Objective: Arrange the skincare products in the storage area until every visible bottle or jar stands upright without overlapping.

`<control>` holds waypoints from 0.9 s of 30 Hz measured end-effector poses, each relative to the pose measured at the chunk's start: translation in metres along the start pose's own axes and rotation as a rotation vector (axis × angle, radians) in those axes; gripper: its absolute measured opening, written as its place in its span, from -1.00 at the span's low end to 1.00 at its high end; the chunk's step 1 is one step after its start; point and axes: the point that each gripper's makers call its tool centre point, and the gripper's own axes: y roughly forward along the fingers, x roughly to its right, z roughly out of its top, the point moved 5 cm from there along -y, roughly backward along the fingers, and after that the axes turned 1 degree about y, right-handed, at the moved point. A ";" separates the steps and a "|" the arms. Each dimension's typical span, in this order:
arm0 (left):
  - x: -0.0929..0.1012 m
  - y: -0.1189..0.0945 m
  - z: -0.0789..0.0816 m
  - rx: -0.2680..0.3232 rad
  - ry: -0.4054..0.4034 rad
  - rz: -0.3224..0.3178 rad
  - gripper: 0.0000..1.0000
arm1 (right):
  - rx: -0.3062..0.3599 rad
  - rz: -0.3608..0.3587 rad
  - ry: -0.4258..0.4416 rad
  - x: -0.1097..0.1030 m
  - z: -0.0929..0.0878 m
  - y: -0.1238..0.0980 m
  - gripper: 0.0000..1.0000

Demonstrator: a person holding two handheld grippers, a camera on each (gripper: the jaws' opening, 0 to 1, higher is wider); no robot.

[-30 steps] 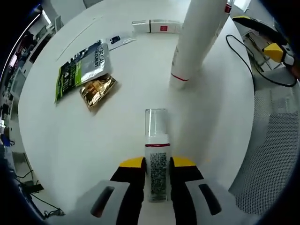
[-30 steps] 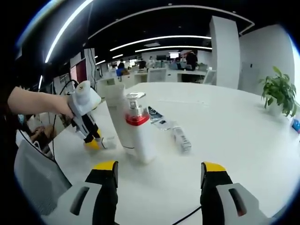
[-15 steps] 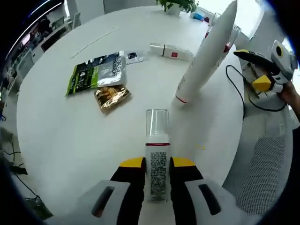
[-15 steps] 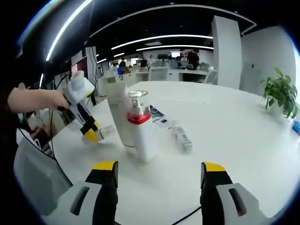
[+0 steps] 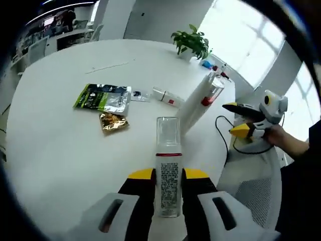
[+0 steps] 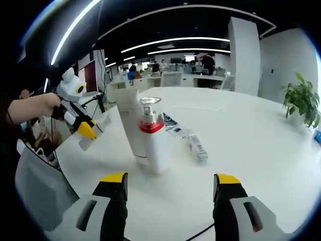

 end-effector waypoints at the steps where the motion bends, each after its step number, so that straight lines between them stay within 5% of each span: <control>1: 0.002 -0.001 0.001 0.019 -0.005 -0.008 -0.53 | 0.000 0.000 -0.001 0.000 0.000 0.000 0.43; 8: 0.017 -0.012 0.001 0.087 -0.013 -0.049 -0.53 | 0.010 0.004 -0.004 -0.001 0.002 -0.001 0.40; 16: 0.042 -0.015 -0.001 0.265 -0.060 -0.201 -0.53 | 0.030 0.045 -0.016 -0.008 0.005 0.001 0.38; 27: 0.060 -0.022 0.005 0.370 0.095 -0.258 -0.54 | 0.053 0.086 0.028 -0.023 0.015 -0.013 0.32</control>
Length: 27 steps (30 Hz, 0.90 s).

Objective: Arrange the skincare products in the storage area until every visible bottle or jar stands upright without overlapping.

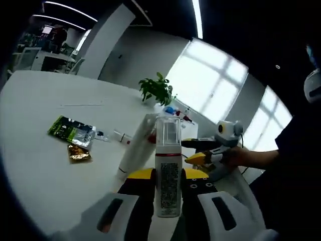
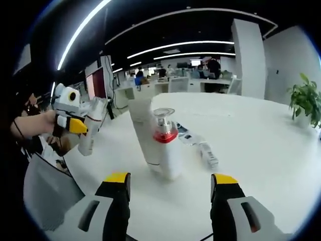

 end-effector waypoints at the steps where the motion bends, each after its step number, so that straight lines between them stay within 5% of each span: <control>1: 0.001 0.000 0.001 0.006 0.012 -0.004 -0.54 | 0.006 0.008 0.010 -0.004 0.001 -0.002 0.30; 9: 0.017 0.009 0.007 0.082 0.085 -0.081 -0.54 | 0.128 0.192 0.130 -0.052 0.033 -0.006 0.12; 15: 0.030 0.016 0.008 0.083 0.144 -0.111 -0.54 | 0.200 0.285 0.203 -0.082 0.061 -0.006 0.05; 20: 0.038 0.019 0.006 0.077 0.161 -0.152 -0.54 | 0.220 0.376 0.164 -0.098 0.075 -0.006 0.00; 27: 0.049 0.019 0.003 0.062 0.176 -0.220 -0.55 | 0.176 0.498 0.064 -0.103 0.075 -0.010 -0.33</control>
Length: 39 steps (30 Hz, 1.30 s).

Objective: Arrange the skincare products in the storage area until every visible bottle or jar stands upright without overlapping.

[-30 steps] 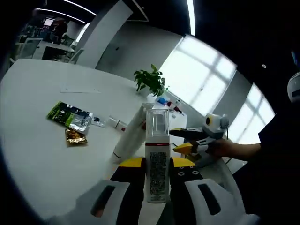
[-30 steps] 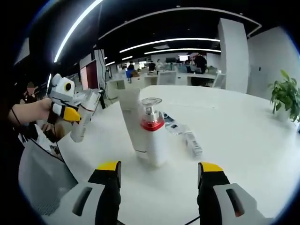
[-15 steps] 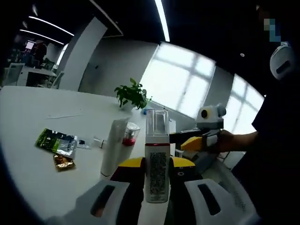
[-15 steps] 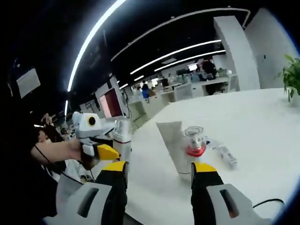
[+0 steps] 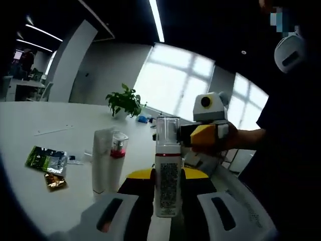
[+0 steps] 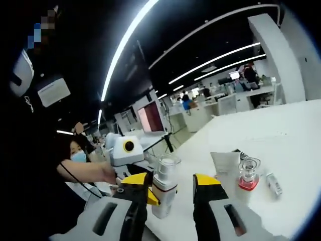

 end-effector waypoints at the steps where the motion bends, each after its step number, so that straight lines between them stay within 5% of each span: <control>1: 0.002 0.001 0.000 -0.001 0.003 -0.011 -0.55 | -0.002 0.011 -0.004 -0.001 0.000 0.000 -0.34; 6: 0.006 0.003 -0.001 -0.018 0.018 -0.045 -0.55 | -0.020 0.086 -0.045 -0.006 0.003 0.001 -0.37; 8: 0.006 0.004 -0.005 -0.052 0.037 -0.049 -0.56 | -0.035 0.103 -0.083 -0.007 0.003 0.001 -0.53; 16: 0.004 0.009 -0.013 -0.111 0.074 -0.031 -0.60 | -0.119 0.087 -0.265 -0.002 -0.001 0.000 -0.68; 26: -0.013 0.029 -0.039 -0.284 0.199 0.085 -0.61 | -0.282 0.045 -0.456 0.012 -0.025 0.010 -0.71; 39: -0.053 0.045 -0.068 -0.420 0.270 0.194 -0.62 | -0.351 -0.023 -0.471 0.046 -0.053 0.022 -0.72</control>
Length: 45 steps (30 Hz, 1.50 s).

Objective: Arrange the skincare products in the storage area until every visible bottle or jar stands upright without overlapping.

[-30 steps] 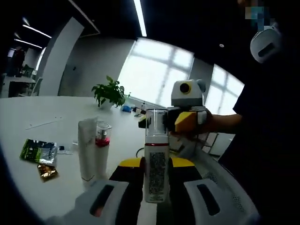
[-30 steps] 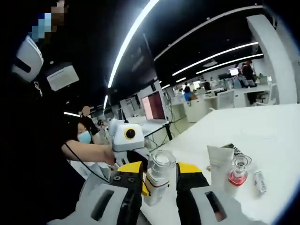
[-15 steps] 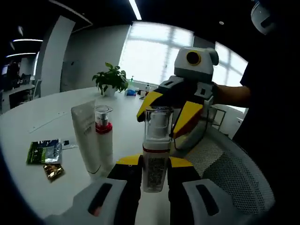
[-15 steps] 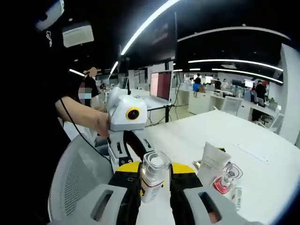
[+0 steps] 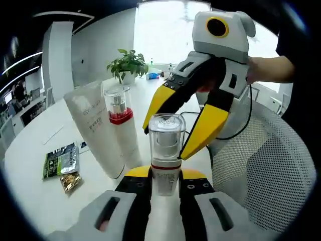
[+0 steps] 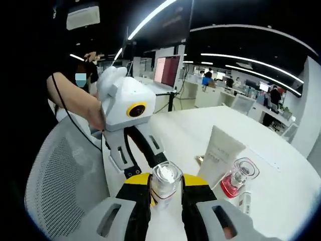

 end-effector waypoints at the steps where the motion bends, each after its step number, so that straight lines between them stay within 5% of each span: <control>1: 0.000 0.002 -0.001 -0.003 0.000 0.001 -0.62 | -0.004 0.000 0.003 0.001 -0.002 0.002 -0.72; 23: -0.008 0.021 -0.021 -0.089 0.045 -0.014 -0.62 | -0.061 -0.029 0.021 0.009 -0.027 0.020 -0.74; 45: -0.012 0.022 -0.024 -0.091 -0.006 -0.026 -0.61 | -0.062 -0.041 0.073 0.010 -0.032 0.021 -0.60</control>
